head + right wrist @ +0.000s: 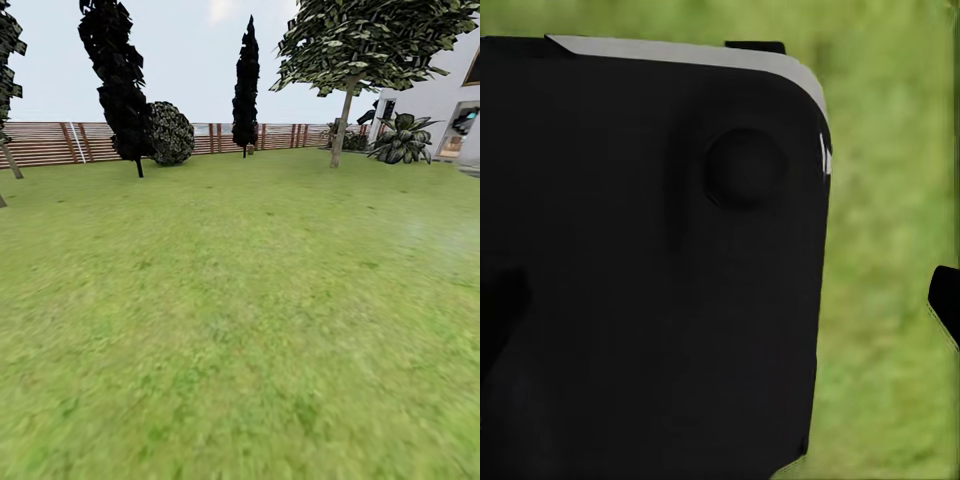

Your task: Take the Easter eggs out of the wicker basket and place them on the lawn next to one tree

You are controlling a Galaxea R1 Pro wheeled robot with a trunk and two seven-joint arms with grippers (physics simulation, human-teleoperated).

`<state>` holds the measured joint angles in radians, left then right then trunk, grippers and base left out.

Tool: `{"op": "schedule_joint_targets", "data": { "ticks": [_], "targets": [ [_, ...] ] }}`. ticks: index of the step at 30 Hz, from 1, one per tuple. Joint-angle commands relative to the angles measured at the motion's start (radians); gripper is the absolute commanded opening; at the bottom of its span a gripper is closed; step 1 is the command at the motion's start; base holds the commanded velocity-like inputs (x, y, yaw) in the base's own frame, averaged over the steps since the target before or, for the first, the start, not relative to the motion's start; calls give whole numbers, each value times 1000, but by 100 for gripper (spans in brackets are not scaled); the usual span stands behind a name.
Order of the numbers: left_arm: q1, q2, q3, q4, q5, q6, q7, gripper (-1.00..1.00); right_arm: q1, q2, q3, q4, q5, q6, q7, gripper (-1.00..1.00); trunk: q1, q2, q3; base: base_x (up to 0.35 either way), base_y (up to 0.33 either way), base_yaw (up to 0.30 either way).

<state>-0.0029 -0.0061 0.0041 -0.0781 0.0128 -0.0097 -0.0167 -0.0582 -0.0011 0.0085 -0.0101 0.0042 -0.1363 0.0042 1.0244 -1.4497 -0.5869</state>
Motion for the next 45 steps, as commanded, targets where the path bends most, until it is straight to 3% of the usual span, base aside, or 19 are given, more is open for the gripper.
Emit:
{"op": "schedule_joint_targets", "data": {
  "ticks": [1, 45],
  "targets": [
    [0, 0, 0, 0, 1, -1, -2, 100, 0, 0, 1, 1, 0, -3, 0, 100, 1, 0, -1, 338, 0, 0],
    [0, -2, 1, 0, 1, -2, 5, 100, 0, 0, 1, 1, 0, -3, 0, 100, 1, 0, -1, 338, 0, 0]
  ]
}}
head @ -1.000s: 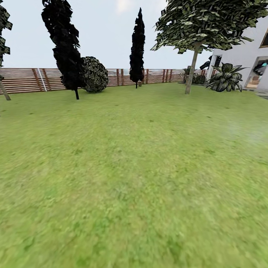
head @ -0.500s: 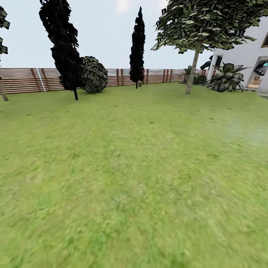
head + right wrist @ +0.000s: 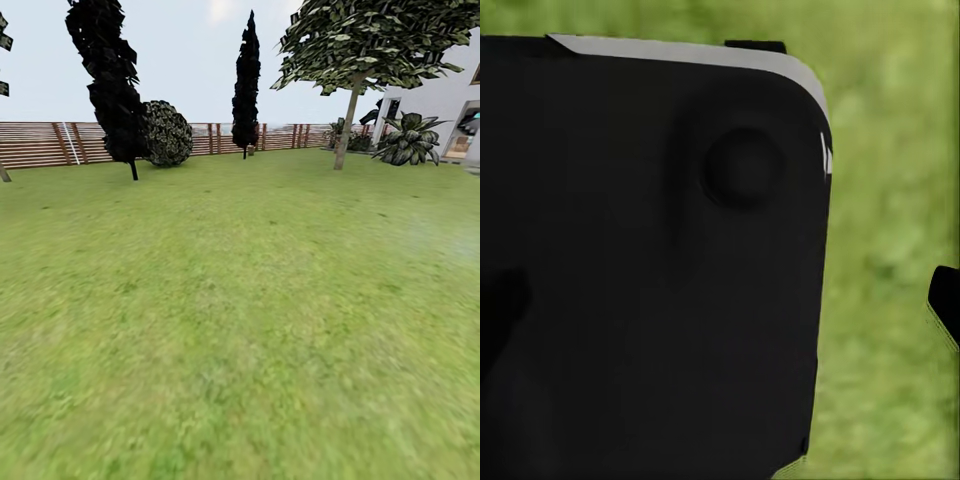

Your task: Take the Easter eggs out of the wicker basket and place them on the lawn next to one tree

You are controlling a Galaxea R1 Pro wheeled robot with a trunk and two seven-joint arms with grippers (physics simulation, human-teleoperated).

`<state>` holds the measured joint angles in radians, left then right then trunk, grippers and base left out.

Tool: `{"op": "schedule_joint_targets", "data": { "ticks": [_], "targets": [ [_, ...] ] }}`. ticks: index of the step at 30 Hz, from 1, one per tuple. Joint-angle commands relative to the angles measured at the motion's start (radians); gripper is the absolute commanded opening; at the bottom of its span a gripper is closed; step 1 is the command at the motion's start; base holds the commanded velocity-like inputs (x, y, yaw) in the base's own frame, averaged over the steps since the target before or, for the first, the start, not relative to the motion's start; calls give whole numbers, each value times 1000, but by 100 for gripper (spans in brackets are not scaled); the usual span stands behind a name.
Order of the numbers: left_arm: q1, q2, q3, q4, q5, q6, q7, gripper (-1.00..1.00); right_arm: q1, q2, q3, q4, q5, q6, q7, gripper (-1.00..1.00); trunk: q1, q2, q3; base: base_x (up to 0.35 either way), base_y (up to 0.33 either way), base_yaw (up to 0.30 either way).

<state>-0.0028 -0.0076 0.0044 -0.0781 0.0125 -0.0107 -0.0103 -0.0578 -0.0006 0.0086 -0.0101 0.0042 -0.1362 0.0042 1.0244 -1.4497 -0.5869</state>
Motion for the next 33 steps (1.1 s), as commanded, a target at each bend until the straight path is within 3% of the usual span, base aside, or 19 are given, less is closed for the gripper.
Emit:
{"op": "schedule_joint_targets", "data": {
  "ticks": [1, 33],
  "targets": [
    [0, 0, 0, 0, 1, -1, -1, 100, -1, 0, 1, 1, 0, -3, 0, 100, 1, 0, -1, 338, 0, 0],
    [0, 0, 0, 0, 1, 0, -2, 100, -1, -1, 1, 1, 0, -3, 0, 100, 1, 0, -1, 338, 0, 0]
  ]
}}
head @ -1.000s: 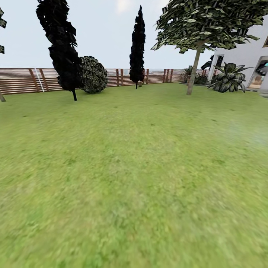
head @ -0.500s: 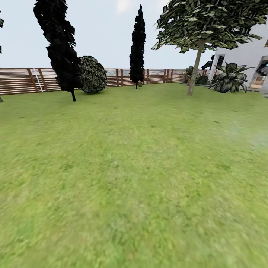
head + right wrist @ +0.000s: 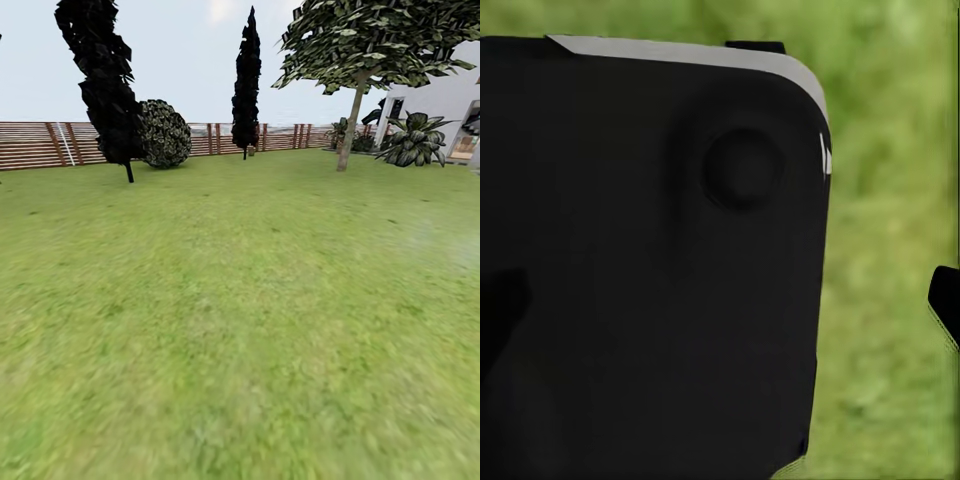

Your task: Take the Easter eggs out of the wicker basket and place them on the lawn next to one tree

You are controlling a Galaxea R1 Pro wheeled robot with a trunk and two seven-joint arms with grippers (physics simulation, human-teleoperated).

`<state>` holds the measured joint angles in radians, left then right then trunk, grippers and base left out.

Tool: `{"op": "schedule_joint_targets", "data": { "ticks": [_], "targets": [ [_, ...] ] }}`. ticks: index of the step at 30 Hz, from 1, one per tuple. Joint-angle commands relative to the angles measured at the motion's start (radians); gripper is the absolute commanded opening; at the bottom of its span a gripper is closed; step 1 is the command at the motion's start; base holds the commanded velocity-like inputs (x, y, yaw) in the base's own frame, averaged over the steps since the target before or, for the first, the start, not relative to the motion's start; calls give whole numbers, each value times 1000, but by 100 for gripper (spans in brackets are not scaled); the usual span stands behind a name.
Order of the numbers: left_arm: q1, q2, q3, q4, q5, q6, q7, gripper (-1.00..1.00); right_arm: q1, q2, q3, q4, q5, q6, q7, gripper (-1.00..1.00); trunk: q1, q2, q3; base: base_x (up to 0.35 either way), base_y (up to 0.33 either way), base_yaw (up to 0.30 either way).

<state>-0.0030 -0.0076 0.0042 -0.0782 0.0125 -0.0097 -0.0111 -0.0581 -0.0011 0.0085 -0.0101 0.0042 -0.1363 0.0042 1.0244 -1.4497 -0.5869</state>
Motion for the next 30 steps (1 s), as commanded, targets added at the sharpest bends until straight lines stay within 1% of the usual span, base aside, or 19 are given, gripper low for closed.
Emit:
{"op": "schedule_joint_targets", "data": {
  "ticks": [1, 30],
  "targets": [
    [-1, 0, 0, 0, 1, -1, -1, 100, -1, 0, 1, 1, 0, -3, 0, 100, 1, 0, -1, 338, 0, 0],
    [0, 0, 0, 0, 1, -1, -1, 100, -1, 0, 1, 1, 0, -3, 0, 100, 1, 0, -1, 338, 0, 0]
  ]
}}
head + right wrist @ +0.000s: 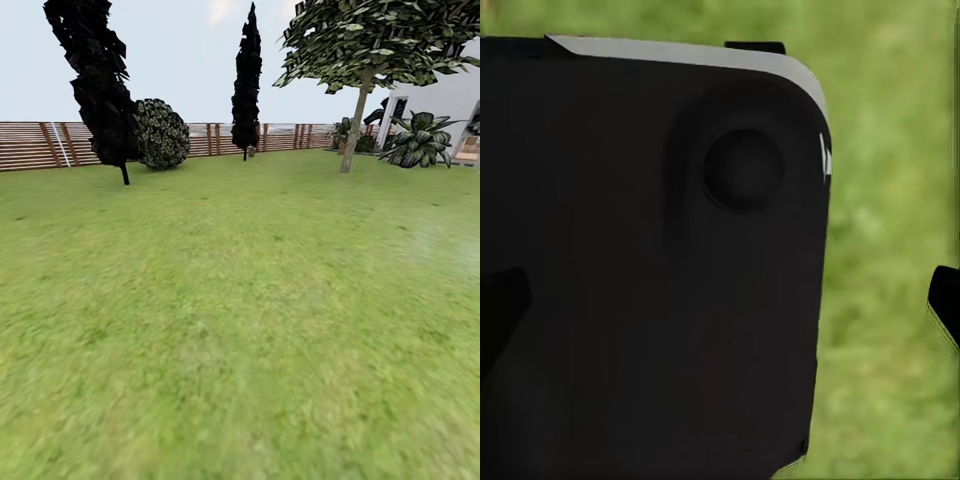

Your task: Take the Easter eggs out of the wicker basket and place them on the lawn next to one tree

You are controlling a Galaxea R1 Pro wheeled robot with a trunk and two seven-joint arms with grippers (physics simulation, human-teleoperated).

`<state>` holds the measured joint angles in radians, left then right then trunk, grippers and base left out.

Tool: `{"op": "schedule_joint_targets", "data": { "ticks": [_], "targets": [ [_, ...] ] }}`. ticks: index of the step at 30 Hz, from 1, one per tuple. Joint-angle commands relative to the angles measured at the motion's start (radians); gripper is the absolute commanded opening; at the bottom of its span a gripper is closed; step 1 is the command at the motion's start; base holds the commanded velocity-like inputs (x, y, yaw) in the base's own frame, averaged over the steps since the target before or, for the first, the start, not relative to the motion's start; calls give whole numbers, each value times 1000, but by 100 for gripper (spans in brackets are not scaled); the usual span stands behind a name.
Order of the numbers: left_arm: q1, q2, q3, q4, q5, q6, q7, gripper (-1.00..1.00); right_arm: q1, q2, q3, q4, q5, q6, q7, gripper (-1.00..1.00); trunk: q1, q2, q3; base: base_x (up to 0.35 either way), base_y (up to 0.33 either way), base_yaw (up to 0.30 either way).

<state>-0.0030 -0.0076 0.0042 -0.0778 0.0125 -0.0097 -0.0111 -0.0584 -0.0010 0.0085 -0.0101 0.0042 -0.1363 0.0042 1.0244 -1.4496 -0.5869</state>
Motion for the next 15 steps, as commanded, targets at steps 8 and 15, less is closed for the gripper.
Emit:
{"op": "schedule_joint_targets", "data": {
  "ticks": [8, 15],
  "targets": [
    [-1, 0, 0, 0, 1, -1, -1, 100, -1, 0, 1, 1, 0, -3, 0, 100, 1, 0, -1, 338, 0, 0],
    [0, 0, 0, 0, 1, -1, -1, 100, 0, 0, 1, 1, 0, -3, 0, 100, 1, 0, -1, 338, 0, 0]
  ]
}}
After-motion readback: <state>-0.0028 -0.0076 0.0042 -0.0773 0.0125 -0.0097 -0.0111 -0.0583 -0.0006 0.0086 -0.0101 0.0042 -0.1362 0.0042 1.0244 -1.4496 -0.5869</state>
